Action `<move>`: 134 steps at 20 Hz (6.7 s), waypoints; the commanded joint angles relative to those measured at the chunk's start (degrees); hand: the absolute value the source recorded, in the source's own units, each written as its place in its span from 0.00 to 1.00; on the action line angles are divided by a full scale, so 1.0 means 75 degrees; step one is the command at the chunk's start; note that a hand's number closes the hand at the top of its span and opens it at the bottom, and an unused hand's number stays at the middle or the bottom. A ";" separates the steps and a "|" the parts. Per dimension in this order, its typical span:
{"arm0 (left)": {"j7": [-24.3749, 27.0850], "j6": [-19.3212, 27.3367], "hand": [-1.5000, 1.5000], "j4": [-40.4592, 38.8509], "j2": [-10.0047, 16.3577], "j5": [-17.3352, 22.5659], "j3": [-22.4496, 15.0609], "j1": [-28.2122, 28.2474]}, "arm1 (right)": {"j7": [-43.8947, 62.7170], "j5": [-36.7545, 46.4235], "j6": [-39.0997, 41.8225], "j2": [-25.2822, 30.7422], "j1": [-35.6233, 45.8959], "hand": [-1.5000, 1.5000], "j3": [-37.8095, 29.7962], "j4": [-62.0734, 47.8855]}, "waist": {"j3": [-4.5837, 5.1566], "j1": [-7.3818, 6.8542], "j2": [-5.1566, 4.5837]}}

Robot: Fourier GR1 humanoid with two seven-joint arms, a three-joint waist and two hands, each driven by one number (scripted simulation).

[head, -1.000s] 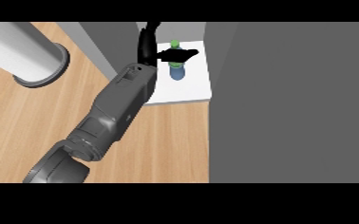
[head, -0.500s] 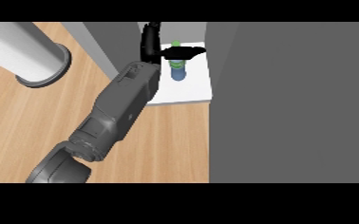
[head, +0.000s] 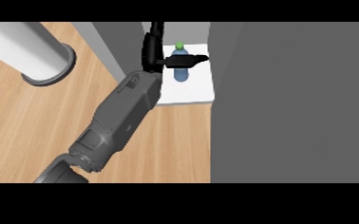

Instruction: Pick up the bottled water, place it into the cabinet and close the cabinet

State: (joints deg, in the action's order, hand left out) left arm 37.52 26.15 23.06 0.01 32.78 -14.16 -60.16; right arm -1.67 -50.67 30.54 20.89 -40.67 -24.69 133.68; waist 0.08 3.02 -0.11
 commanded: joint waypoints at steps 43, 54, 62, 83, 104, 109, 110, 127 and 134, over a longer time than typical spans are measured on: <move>-0.0386 -0.0569 1.00 1.1005 0.4623 0.0455 -0.2998 0.9196 | 0.1056 0.0552 0.1768 0.0187 -0.0519 1.00 0.0902 0.2270 | 0.0028 -0.0446 0.0093; -0.0239 -0.1421 0.00 1.1874 0.5935 0.1611 -0.1306 1.0245 | 0.1312 0.0991 0.2169 0.0138 -0.0468 1.00 0.1928 0.2595 | 0.0066 -0.0498 0.0158; -0.0135 -0.1862 0.00 1.2123 0.6374 0.2049 -0.0737 1.0913 | 0.1709 0.1201 0.2149 0.0388 0.0406 1.00 0.2805 0.2576 | 0.0117 -0.0629 0.0221; 0.0118 -0.3143 0.00 1.2073 0.7295 0.2818 0.0531 1.2227 | 0.3481 0.1513 0.0039 0.0376 0.3678 1.00 0.5350 0.1437 | 0.0190 -0.0942 0.0306; 0.0624 -0.5018 0.00 1.1568 0.7831 0.3373 0.1807 1.3285 | 0.5884 0.2107 -0.4087 -0.2747 0.9774 1.00 0.8243 -0.2155 | 0.0072 -0.1429 0.0075; 0.0932 -0.5741 0.00 1.1200 0.7815 0.3486 0.2388 1.3814 | 0.5631 0.0649 -0.4377 -0.2772 1.1883 1.00 0.8026 -0.3140 | 0.0027 -0.1369 0.0055; 0.0890 -0.5790 0.00 1.1130 0.7852 0.3634 0.2578 1.3723 | 0.5565 0.0449 -0.3926 -0.2775 1.2311 1.00 0.7565 -0.3752 | 0.0015 -0.1234 -0.0005; 0.0941 -0.7148 0.00 1.1027 0.6477 0.3046 0.3930 1.5359 | 0.4936 -0.0465 -0.2674 -0.2498 1.2336 1.00 0.6044 -0.7098 | -0.0014 -0.0645 0.0010; 0.0596 -0.7452 0.00 1.1218 0.6103 0.2965 0.4217 1.5371 | 0.3979 0.0076 -0.1816 -0.2159 1.2494 1.00 0.5159 -0.8649 | -0.0013 -0.0659 -0.0013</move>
State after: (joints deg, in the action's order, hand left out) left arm 40.82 -26.23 106.66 47.83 56.19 16.90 54.86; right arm 32.42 -52.87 14.87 3.66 51.74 17.91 75.51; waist 0.11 -1.96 0.16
